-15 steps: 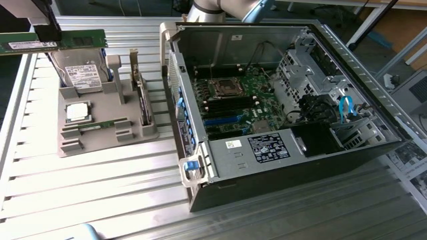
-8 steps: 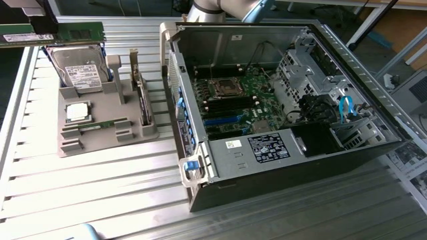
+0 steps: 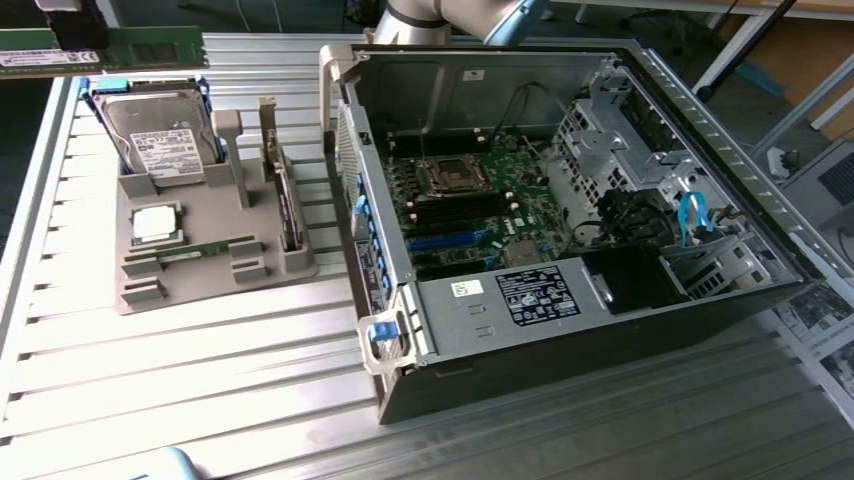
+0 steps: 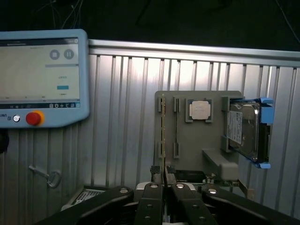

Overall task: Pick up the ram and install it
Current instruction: 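Pick up the ram and move it above insertion slot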

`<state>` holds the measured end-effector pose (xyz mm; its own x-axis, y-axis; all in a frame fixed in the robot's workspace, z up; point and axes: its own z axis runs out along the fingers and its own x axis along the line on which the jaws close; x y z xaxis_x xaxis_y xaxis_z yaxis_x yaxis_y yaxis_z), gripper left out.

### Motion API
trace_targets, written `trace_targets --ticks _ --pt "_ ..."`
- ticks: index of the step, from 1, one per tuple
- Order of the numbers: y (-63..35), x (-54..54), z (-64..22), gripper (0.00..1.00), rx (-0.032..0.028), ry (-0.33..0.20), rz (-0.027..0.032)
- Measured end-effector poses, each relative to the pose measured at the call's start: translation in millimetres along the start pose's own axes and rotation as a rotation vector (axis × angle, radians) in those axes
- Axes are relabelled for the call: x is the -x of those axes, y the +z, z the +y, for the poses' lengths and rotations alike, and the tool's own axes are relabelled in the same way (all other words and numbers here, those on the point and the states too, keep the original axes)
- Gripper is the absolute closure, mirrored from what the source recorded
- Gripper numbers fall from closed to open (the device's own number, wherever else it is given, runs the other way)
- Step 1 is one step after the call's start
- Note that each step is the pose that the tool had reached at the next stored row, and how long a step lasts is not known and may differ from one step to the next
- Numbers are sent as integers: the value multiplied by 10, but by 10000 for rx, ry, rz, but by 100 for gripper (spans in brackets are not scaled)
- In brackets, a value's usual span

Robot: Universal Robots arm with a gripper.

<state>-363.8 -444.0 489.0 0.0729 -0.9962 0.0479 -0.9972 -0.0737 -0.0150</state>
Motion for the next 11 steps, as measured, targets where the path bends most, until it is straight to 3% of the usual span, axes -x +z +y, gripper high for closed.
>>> trace_targets --ticks 11 --pt "-148 -7 -2 87 -1 0 0"
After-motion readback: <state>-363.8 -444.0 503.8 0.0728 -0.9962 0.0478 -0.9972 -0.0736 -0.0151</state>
